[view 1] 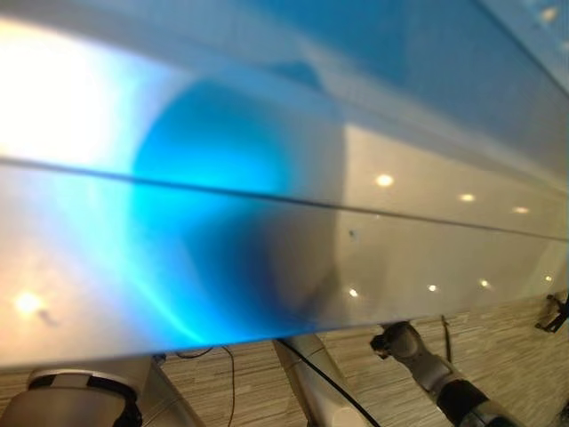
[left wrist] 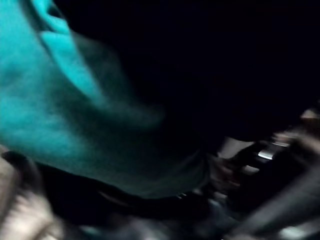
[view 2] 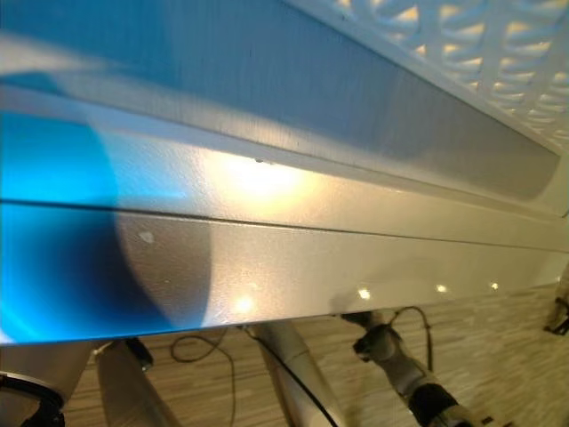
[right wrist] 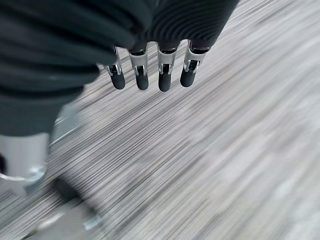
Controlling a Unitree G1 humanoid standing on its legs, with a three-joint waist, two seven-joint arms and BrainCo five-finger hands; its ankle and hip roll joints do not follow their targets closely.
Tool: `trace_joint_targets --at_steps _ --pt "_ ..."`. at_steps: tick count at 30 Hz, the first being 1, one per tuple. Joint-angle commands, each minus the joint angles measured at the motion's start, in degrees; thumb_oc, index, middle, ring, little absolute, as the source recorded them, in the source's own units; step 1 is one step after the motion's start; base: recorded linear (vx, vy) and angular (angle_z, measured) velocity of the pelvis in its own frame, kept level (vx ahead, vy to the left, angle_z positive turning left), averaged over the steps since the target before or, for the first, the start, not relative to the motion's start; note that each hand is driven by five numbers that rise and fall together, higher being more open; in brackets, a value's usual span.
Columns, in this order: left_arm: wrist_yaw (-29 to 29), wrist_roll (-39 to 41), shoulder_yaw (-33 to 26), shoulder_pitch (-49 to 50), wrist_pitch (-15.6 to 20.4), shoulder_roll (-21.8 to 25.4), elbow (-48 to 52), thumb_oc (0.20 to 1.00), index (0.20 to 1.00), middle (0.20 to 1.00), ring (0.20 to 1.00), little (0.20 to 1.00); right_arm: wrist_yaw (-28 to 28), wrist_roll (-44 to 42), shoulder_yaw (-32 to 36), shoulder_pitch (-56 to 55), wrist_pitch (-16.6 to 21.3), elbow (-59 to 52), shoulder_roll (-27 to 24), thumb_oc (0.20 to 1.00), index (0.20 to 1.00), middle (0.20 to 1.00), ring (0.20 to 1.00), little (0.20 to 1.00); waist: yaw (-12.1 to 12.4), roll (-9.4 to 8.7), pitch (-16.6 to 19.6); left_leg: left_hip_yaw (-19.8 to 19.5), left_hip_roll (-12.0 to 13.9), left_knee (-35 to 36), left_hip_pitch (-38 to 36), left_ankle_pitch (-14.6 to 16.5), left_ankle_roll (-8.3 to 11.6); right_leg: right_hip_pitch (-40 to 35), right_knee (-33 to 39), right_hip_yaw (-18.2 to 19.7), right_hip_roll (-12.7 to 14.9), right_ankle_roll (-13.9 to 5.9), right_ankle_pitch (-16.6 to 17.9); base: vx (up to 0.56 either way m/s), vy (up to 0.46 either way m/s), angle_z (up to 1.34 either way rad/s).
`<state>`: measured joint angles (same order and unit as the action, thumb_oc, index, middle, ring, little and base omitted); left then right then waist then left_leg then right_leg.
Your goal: Grab the laundry basket,head to the washer,open it,put in the laundry and shut it.
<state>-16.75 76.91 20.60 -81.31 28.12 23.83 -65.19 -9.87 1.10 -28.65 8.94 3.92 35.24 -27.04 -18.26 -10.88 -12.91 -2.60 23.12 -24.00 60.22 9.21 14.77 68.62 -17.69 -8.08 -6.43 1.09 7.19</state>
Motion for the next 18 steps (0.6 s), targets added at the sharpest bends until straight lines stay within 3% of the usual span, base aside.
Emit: trace_joint_targets --at_steps 1,2,3,5,6,7,9,11,13,14,15,16,17,18 --pt "13.03 -49.84 20.51 -15.56 -23.73 14.49 -14.32 1.0 1.0 1.0 1.0 1.0 6.14 -2.96 2.87 -1.92 2.31 -6.26 -5.96 1.0 1.0 1.0 1.0 1.0 -2.46 6.72 0.24 0.88 1.53 5.72 -11.95 -0.81 -3.15 -2.39 -5.71 2.47 4.61 -9.14 -8.17 -0.08 0.132 0.27" --pt "11.66 -59.63 23.98 -15.55 -24.87 14.09 -16.03 1.0 1.0 1.0 1.0 1.0 6.59 -2.99 3.32 -1.78 2.43 -7.17 -6.37 1.0 1.0 1.0 1.0 1.0 -2.45 6.71 0.12 1.04 1.2 6.54 -12.33 -1.41 -3.11 -2.91 -5.17 2.39 5.0 -9.14 -7.74 -0.08 0.142 0.04" --pt "8.77 -76.04 27.21 -12.56 -27.41 10.95 -17.91 1.0 1.0 1.0 1.0 1.0 6.79 -2.74 3.97 -1.17 2.95 -10.83 -7.75 1.0 1.0 1.0 1.0 1.0 -2.75 5.89 -0.66 1.83 -0.08 9.36 -14.24 -2.5 -3.14 -4.15 -3.99 2.25 5.56 -9.19 -7.17 -0.06 0.117 0.0" --pt "8.66 -79.66 26.88 -9.51 -27.99 8.1 -17.55 1.0 1.0 1.0 1.0 1.0 6.29 -2.63 4.43 -2.15 3.32 -12.28 -8.41 1.0 1.0 1.0 1.0 1.0 -2.82 5.39 -0.97 2.2 -1.1 10.94 -15.37 -3.12 -3.2 -5.11 -2.81 2.26 5.79 -9.4 -6.81 -0.02 0.104 0.09" --pt "7.48 -91.74 31.66 -5.24 -27.93 3.21 -13.27 1.0 1.0 1.0 1.0 1.0 5.66 -1.66 4.65 -3.42 3.26 -12.97 -9.32 1.0 1.0 1.0 1.0 1.0 -2.14 5.55 -1.88 2.07 -2.69 13.01 -16.82 -3.96 -3.65 -6.99 -0.99 2.61 6.32 -9.72 -6.59 0.0 0.07 0.22" --pt "7.43 -91.91 31.64 -5.11 -28.04 3.12 -13.17 1.0 1.0 1.0 1.0 1.0 5.64 -1.62 4.7 -3.57 3.28 -12.96 -9.27 1.0 1.0 1.0 1.0 1.0 -2.07 5.48 -1.92 2.09 -2.72 13.15 -17.04 -4.02 -3.68 -7.18 -0.91 2.61 6.34 -9.74 -6.58 0.01 0.084 0.3" --pt "7.04 -101.12 35.26 0.01 -27.56 -0.07 -5.97 1.0 1.0 1.0 1.0 1.0 4.18 -1.01 4.71 -3.59 2.86 -10.19 -8.43 1.0 1.0 1.0 1.0 1.0 -0.37 6.19 -3.23 1.88 -4.1 14.25 -17.8 -4.43 -4.36 -8.81 -0.33 2.73 7.25 -10.03 -6.8 0.01 0.058 0.37" --pt "7.4 -102.6 35.89 3.05 -27.44 -1.81 -1.69 1.0 1.0 1.0 1.0 1.0 3.32 -0.78 4.97 -3.57 2.63 -8.74 -7.99 1.0 1.0 1.0 1.0 1.0 0.19 5.95 -3.96 1.68 -5.31 14.27 -17.18 -5.91 -4.64 -8.94 0.37 2.69 8.13 -9.55 -5.51 -0.07 0.026 0.33" --pt "7.8 -102.81 36.14 5.09 -27.12 -2.07 0.88 1.0 1.0 1.0 1.0 1.0 3.08 -0.58 5.12 -3.87 2.43 -8.18 -7.76 1.0 1.0 1.0 1.0 1.0 0.93 6.58 -4.03 1.54 -5.31 14.63 -18.15 -4.64 -4.87 -9.89 -0.02 2.53 8.19 -10.05 -7.06 0.0 0.031 0.26" --pt "7.43 -102.3 35.44 7.58 -26.73 -2.05 3.1 1.0 1.0 1.0 1.0 1.0 2.81 -0.4 5.41 -4.22 2.29 -7.68 -7.6 1.0 1.0 1.0 1.0 1.0 1.2 6.21 -4.47 1.38 -6.07 14.45 -17.58 -5.97 -4.97 -9.88 0.47 2.55 8.71 -9.53 -5.77 0.07 0.045 0.25" --pt "7.1 -101.37 34.76 9.69 -26.19 -2.04 4.82 1.0 1.0 1.0 1.0 1.0 2.51 -0.36 5.73 -4.54 2.14 -7.01 -7.25 1.0 1.0 1.0 1.0 1.0 1.96 6.75 -4.49 1.23 -5.99 14.63 -18.34 -4.72 -5.09 -10.72 0.1 2.4 8.73 -10.04 -7.27 -0.07 0.043 0.24" --pt "6.61 -100.31 33.21 13.93 -25.2 -0.41 9.32 1.0 1.0 1.0 1.0 1.0 2.19 0.13 6.17 -5.2 2.02 -6.4 -6.81 1.0 1.0 1.0 1.0 1.0 2.54 6.56 -4.93 1.05 -7.04 14.38 -17.75 -6.18 -5.31 -11.11 0.92 2.26 9.68 -9.61 -5.8 0.07 0.081 0.09" --pt "6.66 -100.29 33.17 14.07 -25.24 -0.31 9.43 1.0 1.0 1.0 1.0 1.0 2.19 0.14 6.07 -5.22 2.0 -6.37 -6.8 1.0 1.0 1.0 1.0 1.0 2.76 7.02 -4.73 0.96 -6.6 14.58 -18.57 -4.83 -5.32 -11.65 0.49 2.23 9.35 -10.11 -7.28 -0.07 0.051 0.09" --pt "6.58 -99.47 32.11 16.83 -24.67 1.01 11.44 1.0 1.0 1.0 1.0 1.0 2.03 0.41 6.44 -5.38 1.98 -6.03 -6.59 1.0 1.0 1.0 1.0 1.0 2.97 6.67 -4.99 0.91 -7.53 14.44 -17.94 -6.25 -5.48 -11.76 1.22 2.13 10.0 -9.65 -5.74 0.02 0.07 0.03"
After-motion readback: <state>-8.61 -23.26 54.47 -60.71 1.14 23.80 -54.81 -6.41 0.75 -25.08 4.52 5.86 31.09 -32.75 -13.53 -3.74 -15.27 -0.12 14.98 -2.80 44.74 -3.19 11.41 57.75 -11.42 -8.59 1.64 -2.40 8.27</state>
